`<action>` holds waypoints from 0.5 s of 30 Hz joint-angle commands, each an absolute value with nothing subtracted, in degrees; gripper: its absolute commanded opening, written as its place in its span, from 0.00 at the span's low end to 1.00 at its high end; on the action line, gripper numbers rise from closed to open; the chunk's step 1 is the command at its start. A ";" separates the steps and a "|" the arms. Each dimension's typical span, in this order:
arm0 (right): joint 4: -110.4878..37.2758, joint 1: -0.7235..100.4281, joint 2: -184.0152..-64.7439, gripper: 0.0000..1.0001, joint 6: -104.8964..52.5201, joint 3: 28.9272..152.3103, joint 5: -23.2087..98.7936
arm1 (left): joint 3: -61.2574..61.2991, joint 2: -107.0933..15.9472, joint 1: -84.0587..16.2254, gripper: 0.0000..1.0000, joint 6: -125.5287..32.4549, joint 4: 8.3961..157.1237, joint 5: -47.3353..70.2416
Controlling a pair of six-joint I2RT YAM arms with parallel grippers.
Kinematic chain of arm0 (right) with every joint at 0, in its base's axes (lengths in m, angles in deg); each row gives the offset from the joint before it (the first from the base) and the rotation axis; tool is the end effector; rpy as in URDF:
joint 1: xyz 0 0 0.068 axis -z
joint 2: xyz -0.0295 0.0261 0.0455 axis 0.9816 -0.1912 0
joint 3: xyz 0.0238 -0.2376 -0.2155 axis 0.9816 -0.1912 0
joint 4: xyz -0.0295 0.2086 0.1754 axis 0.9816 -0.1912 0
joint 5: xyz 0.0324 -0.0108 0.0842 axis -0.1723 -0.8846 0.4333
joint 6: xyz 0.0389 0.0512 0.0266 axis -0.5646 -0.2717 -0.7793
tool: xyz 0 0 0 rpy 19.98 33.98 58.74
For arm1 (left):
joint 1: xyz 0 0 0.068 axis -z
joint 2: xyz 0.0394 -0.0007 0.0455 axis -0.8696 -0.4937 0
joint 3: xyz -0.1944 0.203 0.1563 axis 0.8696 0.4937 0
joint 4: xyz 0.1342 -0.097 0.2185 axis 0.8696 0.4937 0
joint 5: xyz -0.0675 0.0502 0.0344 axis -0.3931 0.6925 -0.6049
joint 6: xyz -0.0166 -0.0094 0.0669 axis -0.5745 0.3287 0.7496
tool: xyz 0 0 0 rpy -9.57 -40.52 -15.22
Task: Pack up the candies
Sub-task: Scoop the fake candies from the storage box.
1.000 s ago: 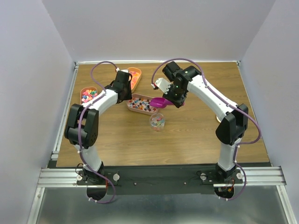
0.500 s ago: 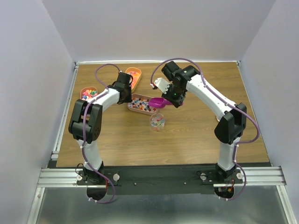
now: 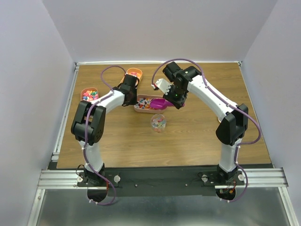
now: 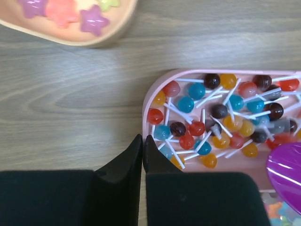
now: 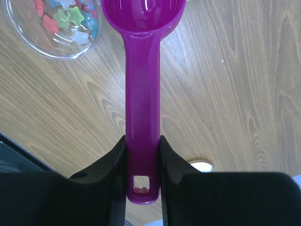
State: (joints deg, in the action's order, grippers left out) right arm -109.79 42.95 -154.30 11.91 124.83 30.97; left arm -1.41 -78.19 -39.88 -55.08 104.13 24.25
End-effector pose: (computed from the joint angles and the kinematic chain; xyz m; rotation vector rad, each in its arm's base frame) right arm 0.3440 0.2514 0.3355 -1.5979 2.3952 0.0363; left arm 0.4152 -0.1507 0.2105 -0.0236 2.5141 -0.1932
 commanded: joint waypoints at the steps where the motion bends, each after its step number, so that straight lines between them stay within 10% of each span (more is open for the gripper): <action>1: -112.39 42.86 -154.83 0.01 10.51 125.73 30.86 | -1.64 -77.13 -37.74 0.10 -58.59 103.14 23.93; 15: -111.77 42.86 -151.67 0.01 10.59 120.46 25.14 | -2.17 -76.51 -34.40 0.14 -54.74 102.97 28.94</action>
State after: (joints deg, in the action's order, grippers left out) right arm -111.14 42.93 -154.19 10.38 123.10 28.20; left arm -1.41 -78.06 -36.52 -57.52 104.24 26.48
